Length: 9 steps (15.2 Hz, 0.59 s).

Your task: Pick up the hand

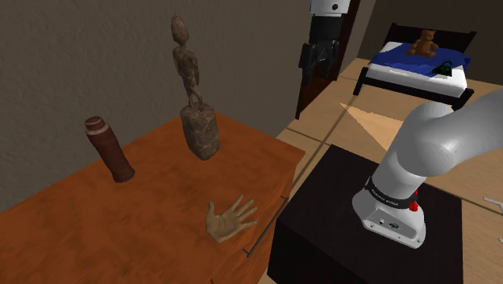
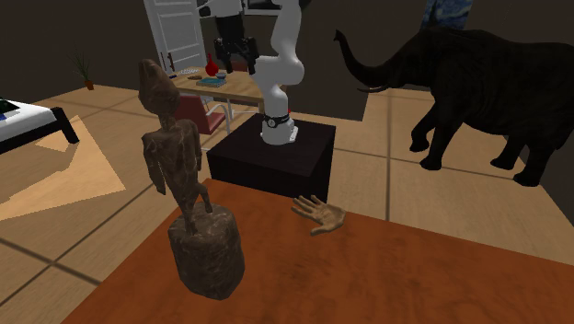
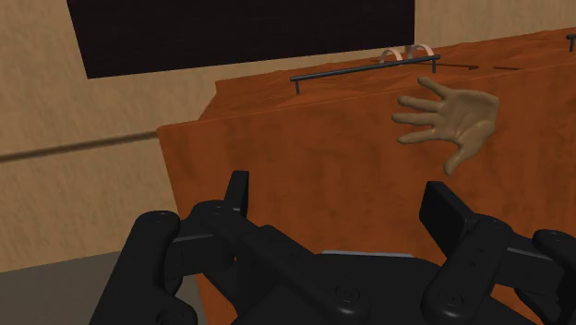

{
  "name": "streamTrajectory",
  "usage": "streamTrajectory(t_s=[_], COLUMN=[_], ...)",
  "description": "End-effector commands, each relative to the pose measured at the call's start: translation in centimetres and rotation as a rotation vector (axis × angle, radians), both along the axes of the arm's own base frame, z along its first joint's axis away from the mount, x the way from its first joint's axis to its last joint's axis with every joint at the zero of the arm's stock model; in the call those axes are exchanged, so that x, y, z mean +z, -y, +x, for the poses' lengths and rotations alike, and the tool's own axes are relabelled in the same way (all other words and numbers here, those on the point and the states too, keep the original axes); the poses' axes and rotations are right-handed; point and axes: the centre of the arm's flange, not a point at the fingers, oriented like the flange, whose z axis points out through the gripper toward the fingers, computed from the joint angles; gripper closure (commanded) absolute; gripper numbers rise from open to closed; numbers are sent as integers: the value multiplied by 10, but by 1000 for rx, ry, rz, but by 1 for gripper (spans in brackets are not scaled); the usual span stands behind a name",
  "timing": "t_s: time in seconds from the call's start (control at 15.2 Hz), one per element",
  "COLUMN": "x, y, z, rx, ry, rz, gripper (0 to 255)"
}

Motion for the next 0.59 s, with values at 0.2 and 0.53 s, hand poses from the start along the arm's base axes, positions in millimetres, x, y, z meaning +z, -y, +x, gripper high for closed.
streamTrajectory(t_s=[0.2, 0.53], x=[-28, -74], y=[-28, -75], z=[3, 11], rx=[-29, -77], ry=[9, 23], rz=[-6, -17], gripper=[0, 0])
